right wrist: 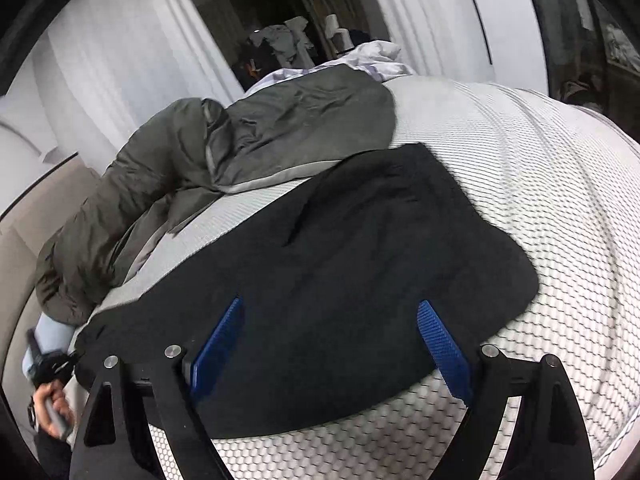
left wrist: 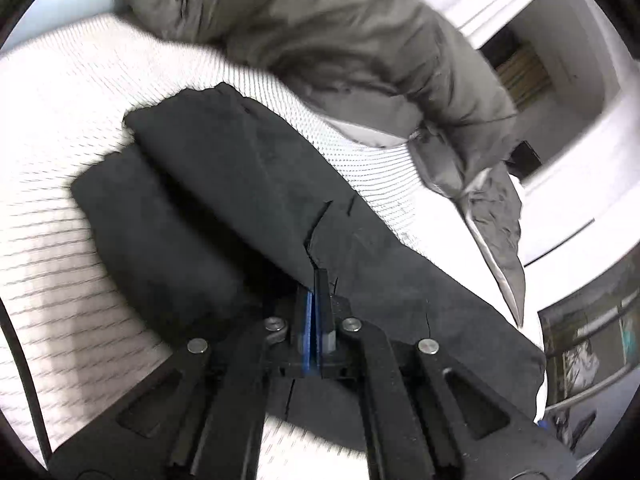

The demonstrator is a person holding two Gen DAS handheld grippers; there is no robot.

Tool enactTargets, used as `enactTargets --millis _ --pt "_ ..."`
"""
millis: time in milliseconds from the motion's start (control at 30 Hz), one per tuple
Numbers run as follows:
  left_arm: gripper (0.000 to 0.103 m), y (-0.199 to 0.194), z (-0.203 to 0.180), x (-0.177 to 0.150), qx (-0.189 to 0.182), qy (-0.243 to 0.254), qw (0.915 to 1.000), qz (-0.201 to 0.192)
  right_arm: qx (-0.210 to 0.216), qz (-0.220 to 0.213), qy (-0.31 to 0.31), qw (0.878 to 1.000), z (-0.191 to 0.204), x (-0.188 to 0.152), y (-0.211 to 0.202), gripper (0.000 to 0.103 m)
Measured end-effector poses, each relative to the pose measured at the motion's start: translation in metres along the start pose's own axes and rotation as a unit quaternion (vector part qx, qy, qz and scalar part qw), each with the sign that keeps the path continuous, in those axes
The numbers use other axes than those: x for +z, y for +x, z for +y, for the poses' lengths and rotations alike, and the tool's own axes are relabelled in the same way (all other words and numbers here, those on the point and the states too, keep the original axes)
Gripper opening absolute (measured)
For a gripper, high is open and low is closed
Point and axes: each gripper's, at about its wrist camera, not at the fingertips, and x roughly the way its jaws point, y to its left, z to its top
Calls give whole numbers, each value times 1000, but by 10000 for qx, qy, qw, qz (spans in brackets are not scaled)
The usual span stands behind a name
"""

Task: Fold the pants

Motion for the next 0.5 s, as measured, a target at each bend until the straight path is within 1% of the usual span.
enactTargets --millis 33,100,167,233,267,367,400,433,467,500 --pt "0 -13 5 -5 -44 19 10000 -29 13 8 52 10000 -4 -2 -3 90" --pt "0 -23 12 -13 22 110 9999 6 -30 -22 96 9999 -10 0 -6 90" --pt "0 -18 19 -18 162 111 9997 167 -105 -62 81 9999 -14 0 -11 90" --pt "0 -11 32 -22 282 -78 9991 318 -133 -46 122 9998 -17 -1 -13 90" --pt "0 -11 38 -23 273 -185 9988 368 -129 -42 148 9998 -18 -3 -15 90" --pt "0 -22 52 -26 105 -580 9977 336 -137 -3 102 9999 -21 -6 -18 90" --pt "5 -27 55 -27 80 -666 9973 305 -127 4 123 9998 -23 -9 -20 90" --pt "17 -34 59 -28 83 -766 9967 240 -97 22 175 9998 -26 -11 -21 90" --pt "25 -39 63 -30 75 -833 9963 181 -72 48 240 9997 -30 -11 -22 90" --pt "49 -43 67 -31 93 -928 9956 112 -49 78 331 9994 -34 -13 -22 90"
